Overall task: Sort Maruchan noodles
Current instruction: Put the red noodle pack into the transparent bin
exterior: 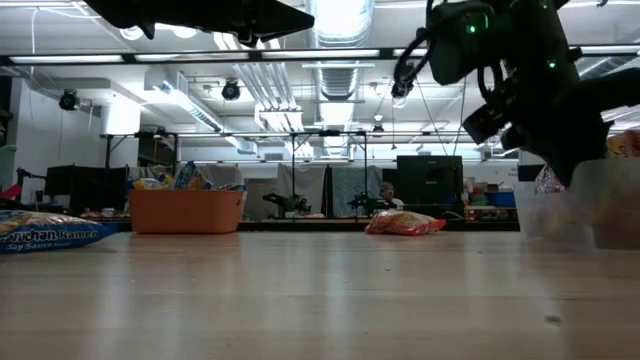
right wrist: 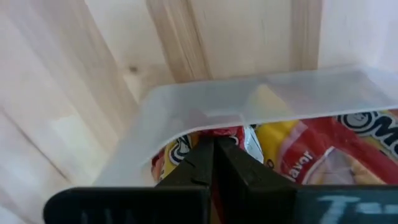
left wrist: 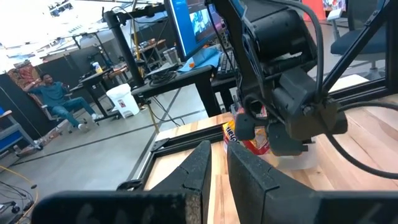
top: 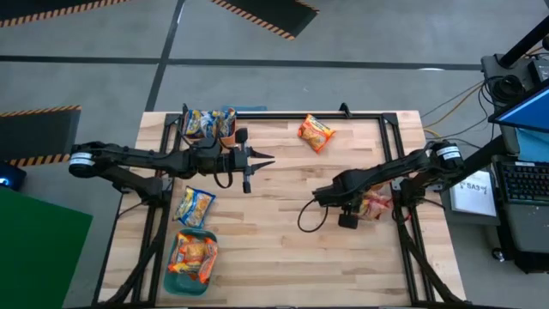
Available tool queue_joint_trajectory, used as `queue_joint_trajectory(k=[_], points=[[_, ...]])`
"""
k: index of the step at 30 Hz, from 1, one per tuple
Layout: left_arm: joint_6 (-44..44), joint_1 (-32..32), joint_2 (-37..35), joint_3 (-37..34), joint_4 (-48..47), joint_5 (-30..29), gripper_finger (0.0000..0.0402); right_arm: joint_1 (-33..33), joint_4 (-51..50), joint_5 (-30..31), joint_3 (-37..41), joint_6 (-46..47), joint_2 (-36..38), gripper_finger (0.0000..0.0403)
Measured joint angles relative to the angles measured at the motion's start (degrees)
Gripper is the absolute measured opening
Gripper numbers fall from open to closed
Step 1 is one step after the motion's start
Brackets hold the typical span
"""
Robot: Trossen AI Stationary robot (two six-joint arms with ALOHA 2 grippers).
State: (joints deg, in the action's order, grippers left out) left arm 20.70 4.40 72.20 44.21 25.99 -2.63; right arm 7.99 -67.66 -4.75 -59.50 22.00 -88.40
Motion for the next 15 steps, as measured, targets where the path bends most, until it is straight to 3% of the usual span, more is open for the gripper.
queue_joint_trajectory(k=[10, 15], points=[[0.03, 0.00, 0.00, 0.02, -0.06, 0.00, 0.0035, 0.00, 3.49, -0.18, 3.30, -0.03, 0.00, 0.0009], [0.03, 0.00, 0.00, 0.02, -0.10, 0.00, 0.0035, 0.00, -2.16, -0.08, -0.49, -1.46, 0.24, 0.0009]])
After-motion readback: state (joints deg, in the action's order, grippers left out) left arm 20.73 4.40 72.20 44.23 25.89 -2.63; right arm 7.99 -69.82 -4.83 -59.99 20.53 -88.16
